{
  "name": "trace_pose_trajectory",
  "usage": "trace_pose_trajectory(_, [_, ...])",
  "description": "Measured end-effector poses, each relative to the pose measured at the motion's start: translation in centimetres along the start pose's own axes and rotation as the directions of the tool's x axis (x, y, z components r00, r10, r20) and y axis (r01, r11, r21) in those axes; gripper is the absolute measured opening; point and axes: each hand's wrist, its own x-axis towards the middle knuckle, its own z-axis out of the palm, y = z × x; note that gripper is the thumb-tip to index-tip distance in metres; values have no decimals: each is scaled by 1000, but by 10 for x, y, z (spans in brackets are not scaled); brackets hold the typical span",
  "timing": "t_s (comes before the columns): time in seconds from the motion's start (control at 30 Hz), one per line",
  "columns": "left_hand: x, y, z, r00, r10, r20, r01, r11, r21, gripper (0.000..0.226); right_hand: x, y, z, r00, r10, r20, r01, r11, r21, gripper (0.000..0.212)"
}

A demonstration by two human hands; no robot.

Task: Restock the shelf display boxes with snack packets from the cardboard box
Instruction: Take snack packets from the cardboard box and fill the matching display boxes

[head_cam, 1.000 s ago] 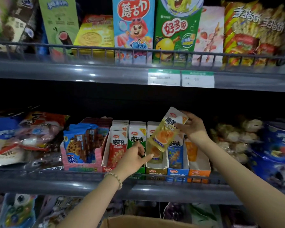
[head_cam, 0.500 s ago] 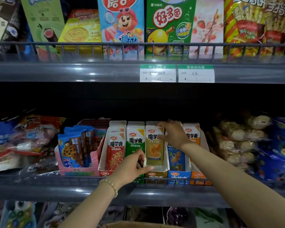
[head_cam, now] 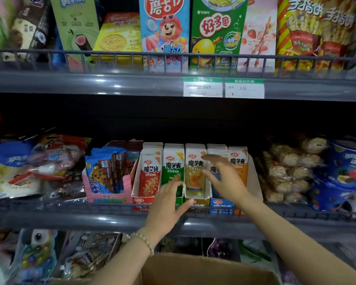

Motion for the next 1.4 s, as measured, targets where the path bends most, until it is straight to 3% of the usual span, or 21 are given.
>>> trace_pose_trajectory(0.17, [-63, -6, 20, 995, 94, -16, -93, 996, 10, 45, -93, -23, 5, 984, 54, 172, -74, 991, 110, 43])
trace_pose_trajectory(0.27, [-103, -11, 31, 987, 82, 141, -95, 991, 93, 46, -143, -24, 15, 961, 69, 267, -95, 992, 85, 44])
trace_pose_trajectory(0.4, [-142, -31, 58, 924, -30, 381, -29, 989, 147, 64, -200, -17, 37, 899, 148, 412, -151, 988, -25, 45])
trace_pose_trajectory(0.53, [-180, -52, 92, 866, -251, 433, 245, 967, 71, 48, -254, 0, 72, 726, 353, 590, -366, 925, -103, 42])
trace_pose_trajectory(0.63, [-203, -59, 105, 727, -341, 596, 373, 925, 75, 53, -293, 8, 90, 585, 498, 640, -632, 775, -25, 35])
trace_pose_trajectory(0.73, [-208, -60, 105, 656, -329, 680, 353, 929, 109, 58, -311, 19, 96, 394, 600, 696, -761, 638, -120, 56])
trace_pose_trajectory(0.77, [-210, -59, 106, 650, -321, 689, 321, 938, 135, 59, -314, 21, 95, 359, 606, 709, -770, 622, -142, 55])
trace_pose_trajectory(0.9, [-212, -54, 111, 604, -315, 732, 211, 949, 234, 74, -316, 28, 90, 349, 627, 696, -776, 610, -160, 69])
trace_pose_trajectory(1.0, [-211, -51, 111, 579, -324, 748, 213, 946, 244, 76, -321, 26, 94, 189, 637, 748, -828, 513, -228, 97])
trace_pose_trajectory(1.07, [-210, -51, 112, 577, -326, 749, 217, 945, 244, 76, -324, 25, 102, 93, 656, 749, -839, 457, -295, 102])
trace_pose_trajectory(1.1, [-210, -52, 112, 576, -328, 749, 212, 945, 250, 76, -327, 25, 106, 74, 660, 747, -839, 446, -311, 95])
trace_pose_trajectory(1.23, [-211, -53, 114, 562, -339, 755, 213, 941, 263, 78, -331, 30, 109, 86, 614, 785, -908, 373, -192, 32])
trace_pose_trajectory(1.4, [-212, -50, 113, 562, -340, 754, 224, 940, 257, 78, -336, 22, 112, 94, 577, 811, -906, 387, -171, 29])
